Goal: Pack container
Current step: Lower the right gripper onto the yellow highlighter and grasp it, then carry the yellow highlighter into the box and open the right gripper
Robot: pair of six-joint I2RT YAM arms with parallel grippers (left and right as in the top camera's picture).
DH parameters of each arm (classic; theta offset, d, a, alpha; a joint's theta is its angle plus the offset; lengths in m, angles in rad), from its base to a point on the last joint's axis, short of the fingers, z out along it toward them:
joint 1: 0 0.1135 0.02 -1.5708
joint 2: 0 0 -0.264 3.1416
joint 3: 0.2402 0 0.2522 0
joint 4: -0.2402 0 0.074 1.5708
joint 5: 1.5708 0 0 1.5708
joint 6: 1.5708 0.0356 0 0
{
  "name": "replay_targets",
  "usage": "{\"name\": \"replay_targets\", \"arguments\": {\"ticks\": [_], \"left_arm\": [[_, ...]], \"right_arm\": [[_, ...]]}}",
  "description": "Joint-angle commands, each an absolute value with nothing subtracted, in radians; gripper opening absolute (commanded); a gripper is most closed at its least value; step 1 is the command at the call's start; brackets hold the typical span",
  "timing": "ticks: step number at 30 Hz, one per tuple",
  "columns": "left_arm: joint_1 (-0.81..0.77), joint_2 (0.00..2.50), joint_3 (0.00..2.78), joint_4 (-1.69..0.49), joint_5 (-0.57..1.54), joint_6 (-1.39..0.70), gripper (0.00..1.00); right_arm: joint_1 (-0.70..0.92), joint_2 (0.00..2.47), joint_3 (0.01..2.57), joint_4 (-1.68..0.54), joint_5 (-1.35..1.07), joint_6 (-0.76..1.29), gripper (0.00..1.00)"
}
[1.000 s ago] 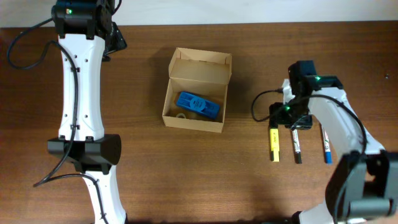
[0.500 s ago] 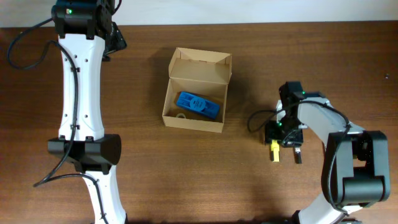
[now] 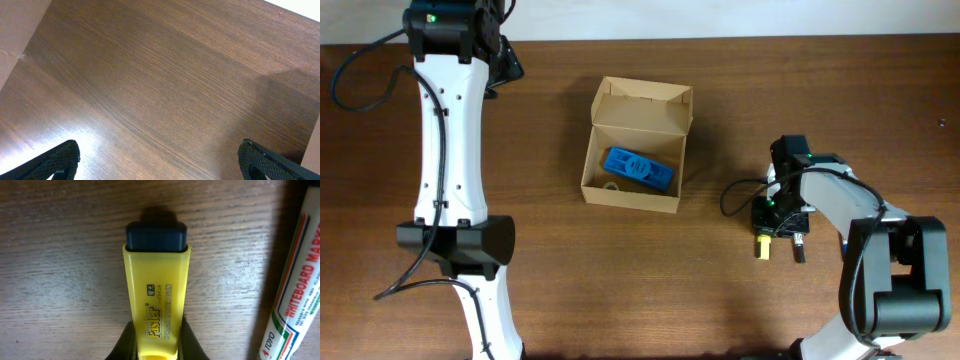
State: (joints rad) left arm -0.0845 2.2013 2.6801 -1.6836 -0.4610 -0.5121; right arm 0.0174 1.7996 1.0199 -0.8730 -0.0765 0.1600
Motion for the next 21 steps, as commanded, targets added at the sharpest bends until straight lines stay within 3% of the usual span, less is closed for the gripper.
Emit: {"name": "replay_targets", "arguments": {"ticks": [1,7,14,21], "left_arm": [[-0.082,2.197,2.688,-1.687,-0.475,-0.499,1.0],[-0.082,2.197,2.688,-1.687,-0.475,-0.499,1.0],[-0.082,2.197,2.688,-1.687,-0.475,-0.499,1.0],[-0.082,2.197,2.688,-1.687,-0.475,-0.499,1.0]], "right_arm": [[0.021,1.829,1.017,-0.838,-0.102,0.144,0.04],[0.021,1.794,1.171,-0.936,-0.101,0.126,0.04],[0.022,1.769,1.531,-1.145,-0.073,0.099,0.04],[0.095,1.769,1.947,-1.29,-0.075,-0.111,0.04]]}}
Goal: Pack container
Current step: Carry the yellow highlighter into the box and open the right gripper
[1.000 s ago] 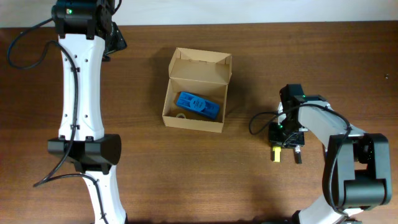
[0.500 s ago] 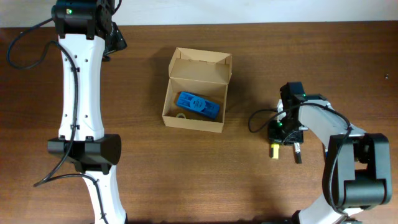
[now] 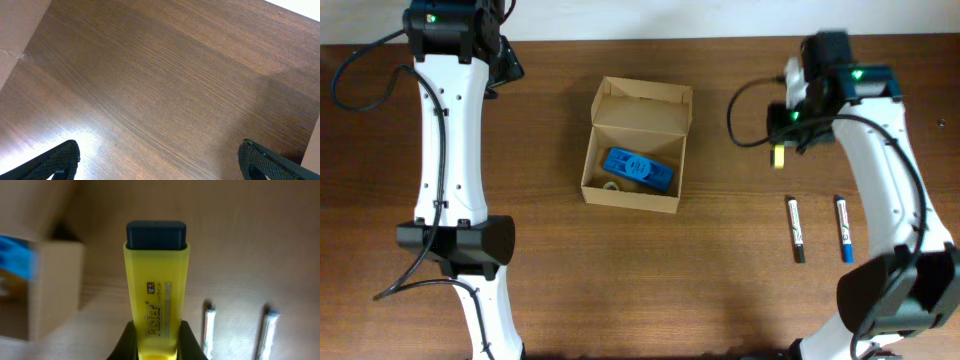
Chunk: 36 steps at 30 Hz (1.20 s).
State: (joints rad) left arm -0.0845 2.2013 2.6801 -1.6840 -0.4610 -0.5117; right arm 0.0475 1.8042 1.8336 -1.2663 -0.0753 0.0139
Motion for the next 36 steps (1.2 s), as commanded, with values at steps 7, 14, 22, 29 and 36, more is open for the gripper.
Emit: {"name": "replay_targets", "arguments": {"ticks": [7,14,22,29,36], "left_arm": [[-0.082,2.197,2.688,-1.687,-0.475,-0.499,1.0],[-0.082,2.197,2.688,-1.687,-0.475,-0.499,1.0],[-0.082,2.197,2.688,-1.687,-0.475,-0.499,1.0],[-0.082,2.197,2.688,-1.687,-0.475,-0.499,1.0],[-0.082,2.197,2.688,-1.687,-0.475,-0.499,1.0]], "right_arm": [[0.322,1.769,2.129,-1.339,-0.075,-0.482,0.04],[0.585,1.82,2.128,-1.256,-0.053,-0.748,0.04],[0.682,1.981,2.128,-1.253,-0.044,-0.774,0.04],[0.682,2.152,2.128,-1.316,-0.025,-0.786,0.04],[0.68,2.281,2.124,-1.354,0.001,-0.789,0.04]]}}
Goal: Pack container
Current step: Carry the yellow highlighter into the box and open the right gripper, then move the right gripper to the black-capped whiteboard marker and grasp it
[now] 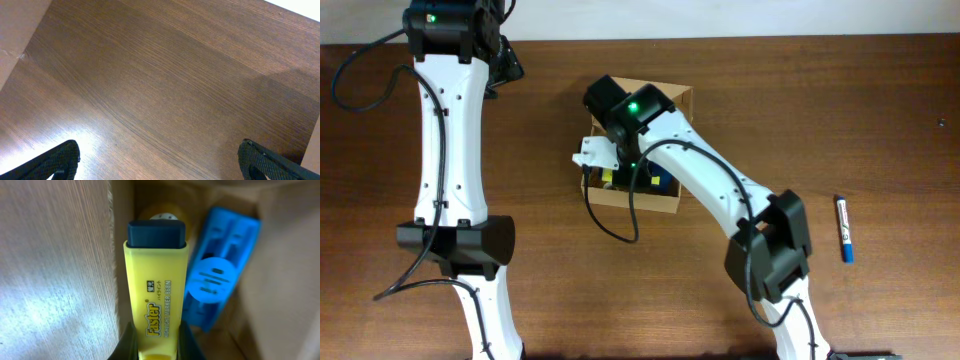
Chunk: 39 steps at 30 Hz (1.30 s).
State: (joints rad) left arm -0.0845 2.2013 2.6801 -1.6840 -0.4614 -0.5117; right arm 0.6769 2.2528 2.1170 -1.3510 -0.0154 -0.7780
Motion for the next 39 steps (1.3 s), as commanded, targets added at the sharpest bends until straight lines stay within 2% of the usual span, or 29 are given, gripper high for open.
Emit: {"name": "replay_targets", "arguments": {"ticks": [1,17,19,21,23,26,32,39], "left_arm": [[-0.082,2.197,2.688,-1.687,-0.475,-0.499,1.0],[-0.082,2.197,2.688,-1.687,-0.475,-0.499,1.0],[-0.082,2.197,2.688,-1.687,-0.475,-0.499,1.0],[-0.082,2.197,2.688,-1.687,-0.475,-0.499,1.0],[-0.082,2.197,2.688,-1.687,-0.475,-0.499,1.0],[-0.082,2.197,2.688,-1.687,-0.475,-0.499,1.0],[-0.082,2.197,2.688,-1.687,-0.475,-0.499,1.0],[-0.082,2.197,2.688,-1.687,-0.475,-0.499,1.0]], "right_arm": [[0.68,2.293,2.124,-1.353,0.0,-0.789,0.04],[0.647,2.376,2.107,-1.237,-0.049,-0.724,0.04],[0.635,2.376,2.107,-1.242,-0.049,-0.704,0.17],[0.624,2.376,2.108,-1.242,-0.049,-0.666,0.24],[0.614,2.374,2.108,-1.253,-0.049,-0.651,0.44],[0.614,2.362,2.11,-1.269,-0.048,-0.648,0.57],[0.614,2.258,2.11,-1.275,0.018,-0.645,0.64],[0.6,2.015,2.11,-1.275,0.114,-0.592,0.68]]}}
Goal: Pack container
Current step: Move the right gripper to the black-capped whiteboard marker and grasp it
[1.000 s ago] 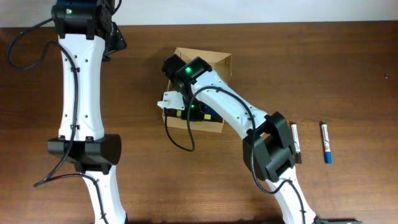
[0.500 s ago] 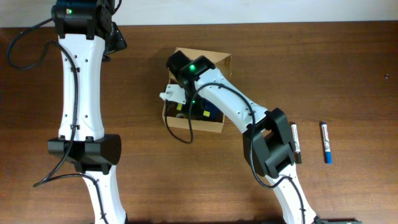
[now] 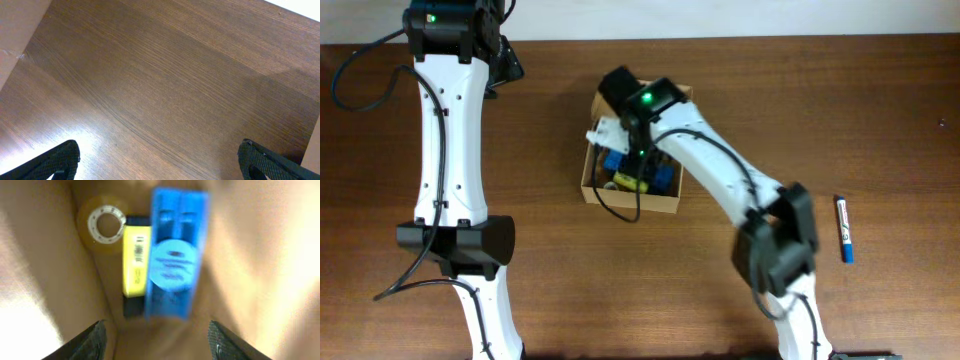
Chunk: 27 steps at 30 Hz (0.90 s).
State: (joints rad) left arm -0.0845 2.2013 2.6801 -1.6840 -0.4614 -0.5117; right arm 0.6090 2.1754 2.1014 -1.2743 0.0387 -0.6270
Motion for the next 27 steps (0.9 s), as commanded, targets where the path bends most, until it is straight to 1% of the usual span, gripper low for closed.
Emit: {"name": "replay_targets", "arguments": {"ticks": [1,6,9,13,17,21,23,25,27], "left_arm": [[-0.082,2.197,2.688,-1.687,-0.475,-0.499,1.0],[-0.082,2.197,2.688,-1.687,-0.475,-0.499,1.0],[-0.082,2.197,2.688,-1.687,-0.475,-0.499,1.0],[-0.082,2.197,2.688,-1.687,-0.475,-0.499,1.0],[-0.082,2.197,2.688,-1.687,-0.475,-0.499,1.0],[-0.082,2.197,2.688,-1.687,-0.475,-0.499,1.0],[-0.082,2.197,2.688,-1.687,-0.475,-0.499,1.0],[-0.082,2.197,2.688,-1.687,-0.475,-0.499,1.0],[-0.082,2.197,2.688,-1.687,-0.475,-0.499,1.0]], "right_arm": [[0.591,1.98,2.11,-1.276,0.134,-0.592,0.68],[0.482,1.817,2.096,-1.25,0.147,-0.501,0.68],[0.38,1.73,2.009,-1.208,0.147,-0.449,0.66],[0.211,1.588,1.748,-1.084,0.147,-0.396,0.65],[0.051,1.48,1.466,-0.938,0.143,-0.26,0.66],[-0.039,1.493,1.311,-0.935,0.117,-0.12,0.66],[-0.059,1.515,1.254,-0.937,0.084,-0.106,0.65],[-0.067,1.546,1.209,-0.942,0.082,-0.106,0.6],[-0.067,1.586,1.177,-0.951,0.082,-0.099,0.58]]}}
